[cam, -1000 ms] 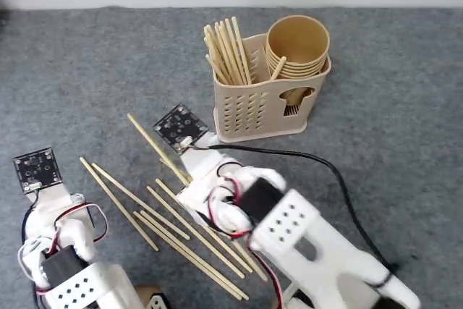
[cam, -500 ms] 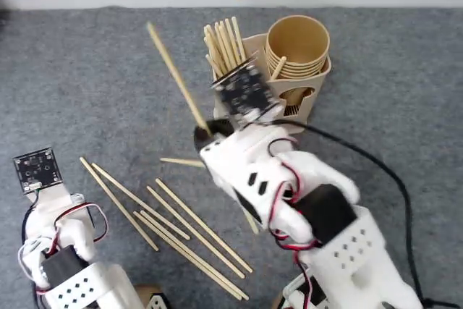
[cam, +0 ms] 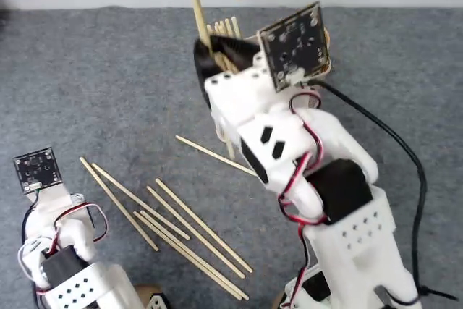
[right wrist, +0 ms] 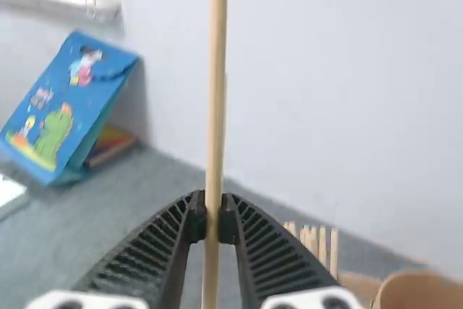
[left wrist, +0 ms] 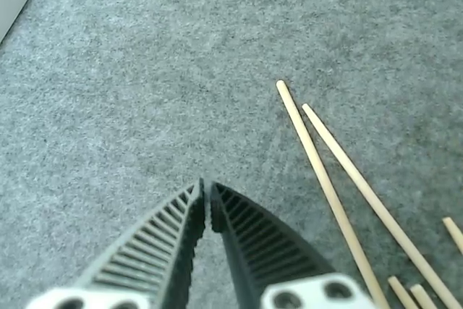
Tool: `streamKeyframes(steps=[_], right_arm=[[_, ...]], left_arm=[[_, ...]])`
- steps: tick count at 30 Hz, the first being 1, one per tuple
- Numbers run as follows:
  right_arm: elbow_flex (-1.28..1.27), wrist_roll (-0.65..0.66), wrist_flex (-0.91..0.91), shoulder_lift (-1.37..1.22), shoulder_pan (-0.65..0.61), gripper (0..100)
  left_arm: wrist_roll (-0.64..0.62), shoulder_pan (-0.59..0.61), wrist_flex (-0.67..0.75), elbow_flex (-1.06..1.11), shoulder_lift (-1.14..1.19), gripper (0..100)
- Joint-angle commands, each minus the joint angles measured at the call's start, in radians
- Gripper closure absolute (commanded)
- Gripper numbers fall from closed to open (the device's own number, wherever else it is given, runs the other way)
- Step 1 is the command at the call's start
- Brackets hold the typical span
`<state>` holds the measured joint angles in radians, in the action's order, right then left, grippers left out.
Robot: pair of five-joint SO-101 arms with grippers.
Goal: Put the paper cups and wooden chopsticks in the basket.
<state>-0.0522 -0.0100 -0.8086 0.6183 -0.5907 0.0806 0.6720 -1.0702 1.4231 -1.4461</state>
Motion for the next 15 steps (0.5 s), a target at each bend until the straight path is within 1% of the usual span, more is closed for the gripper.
streamKeyframes(steps=[1, 7, 11, 15], right_arm=[[0.054, 0.006, 0.162, -0.028, 0.039, 99.1], [0.054, 0.008, 0.386, -0.131, 0.128, 99.1], [0.052, 0.005, 0.490, -0.213, 0.194, 99.1], [0.051, 0.005, 0.561, -0.295, 0.229, 99.1]], left_arm=[[0.006, -0.006, 0.020, -0.007, -0.012, 99], [0.006, -0.006, 0.020, -0.007, -0.012, 99], [0.006, -0.006, 0.020, -0.007, -0.012, 99], [0.006, -0.006, 0.020, -0.007, -0.012, 99]])
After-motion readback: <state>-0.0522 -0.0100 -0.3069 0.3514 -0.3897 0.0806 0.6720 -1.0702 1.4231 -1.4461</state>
